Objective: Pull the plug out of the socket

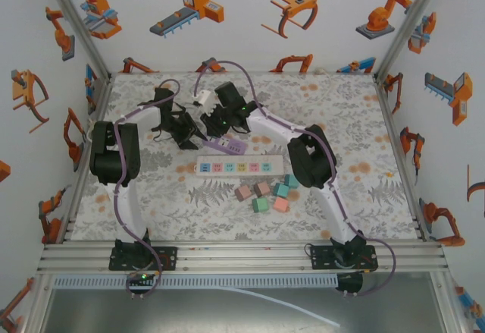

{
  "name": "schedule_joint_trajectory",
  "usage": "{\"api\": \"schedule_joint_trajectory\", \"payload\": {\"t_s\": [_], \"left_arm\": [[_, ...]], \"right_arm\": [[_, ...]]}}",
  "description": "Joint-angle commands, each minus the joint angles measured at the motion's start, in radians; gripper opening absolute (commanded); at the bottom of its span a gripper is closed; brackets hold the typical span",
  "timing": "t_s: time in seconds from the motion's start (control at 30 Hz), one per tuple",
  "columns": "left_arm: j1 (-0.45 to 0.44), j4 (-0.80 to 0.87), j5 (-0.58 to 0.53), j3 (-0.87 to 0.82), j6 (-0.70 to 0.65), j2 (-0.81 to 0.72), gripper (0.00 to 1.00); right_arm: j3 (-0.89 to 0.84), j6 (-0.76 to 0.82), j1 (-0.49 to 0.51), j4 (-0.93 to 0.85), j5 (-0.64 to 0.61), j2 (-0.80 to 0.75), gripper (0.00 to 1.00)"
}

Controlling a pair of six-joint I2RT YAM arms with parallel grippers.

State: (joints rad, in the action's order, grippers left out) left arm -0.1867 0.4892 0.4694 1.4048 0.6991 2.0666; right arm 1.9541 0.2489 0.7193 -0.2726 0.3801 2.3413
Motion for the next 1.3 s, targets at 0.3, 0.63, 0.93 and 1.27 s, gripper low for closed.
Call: {"api": "schedule_joint_trajectory", "payload": {"t_s": [0.3,0.63,0.93,1.27], "left_arm": [[-0.008,0.027,-0.149,-0.058,-0.01,0.095,0.49],[-0.01,0.012,-0.146,-0.069,0.002,0.1,0.48],[-0.007,-0.018,-0.135,-0.089,0.003,0.054,0.51],[-0.008,-0.099,-0.131,-0.131,0.003,-0.089,0.67]], "right_arm": [[-0.049,0.108,0.055,0.089,-0.094,-0.112,0.0],[0.009,-0.082,0.052,0.077,0.085,-0.103,0.0],[-0.023,-0.072,0.044,0.085,-0.009,-0.135,0.0],[-0.148,-0.208,0.019,0.216,-0.098,-0.263,0.0]]}}
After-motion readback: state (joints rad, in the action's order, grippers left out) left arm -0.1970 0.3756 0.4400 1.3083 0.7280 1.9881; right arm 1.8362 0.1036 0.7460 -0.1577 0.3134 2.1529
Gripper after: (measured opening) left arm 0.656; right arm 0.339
